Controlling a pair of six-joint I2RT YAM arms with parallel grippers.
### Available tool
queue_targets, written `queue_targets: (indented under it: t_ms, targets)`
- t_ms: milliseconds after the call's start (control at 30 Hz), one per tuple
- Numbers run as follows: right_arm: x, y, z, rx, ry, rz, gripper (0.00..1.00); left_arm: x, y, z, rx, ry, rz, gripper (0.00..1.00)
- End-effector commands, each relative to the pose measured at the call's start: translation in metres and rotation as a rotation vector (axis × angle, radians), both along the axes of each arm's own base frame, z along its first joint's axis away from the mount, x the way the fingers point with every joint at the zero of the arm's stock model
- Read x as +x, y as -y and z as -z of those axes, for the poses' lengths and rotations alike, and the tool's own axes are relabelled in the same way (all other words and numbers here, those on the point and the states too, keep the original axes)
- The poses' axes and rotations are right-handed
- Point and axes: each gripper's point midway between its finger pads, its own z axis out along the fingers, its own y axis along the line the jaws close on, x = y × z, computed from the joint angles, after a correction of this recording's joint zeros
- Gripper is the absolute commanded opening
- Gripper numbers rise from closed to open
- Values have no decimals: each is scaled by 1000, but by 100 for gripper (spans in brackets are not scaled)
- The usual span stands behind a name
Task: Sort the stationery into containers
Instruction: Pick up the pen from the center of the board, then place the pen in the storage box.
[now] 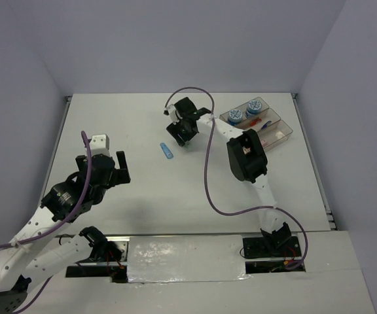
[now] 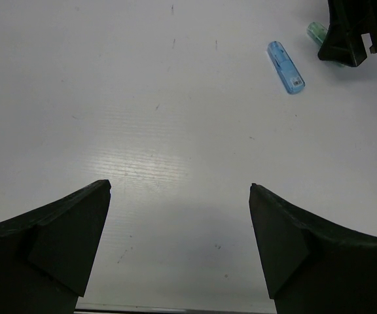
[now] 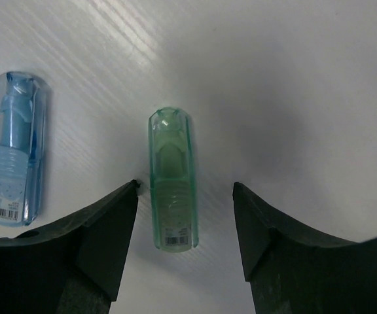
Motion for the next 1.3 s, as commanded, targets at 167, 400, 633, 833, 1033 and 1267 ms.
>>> queue_targets:
  t_ms: [167, 400, 633, 833, 1033, 1267]
  targets:
    - [-24, -1, 12, -16, -82, -55, 44, 6, 4, -13, -19, 44, 16, 99]
    - [-37, -11, -67, 248, 43, 17, 0, 7, 6, -12, -18, 40, 27, 99]
    - [-30, 104, -206, 686, 396, 638, 0, 6, 5, -13, -22, 45, 25, 99]
    - [-41, 286, -173, 597, 459, 1450, 0, 4, 6, -17, -37, 59, 37, 99]
    - [-48, 346, -140, 608, 419, 1672, 0, 4, 6, -18, -43, 65, 42, 99]
    - [-45, 346, -91, 608, 303, 1729, 0, 4, 7, -16, -40, 58, 44, 99]
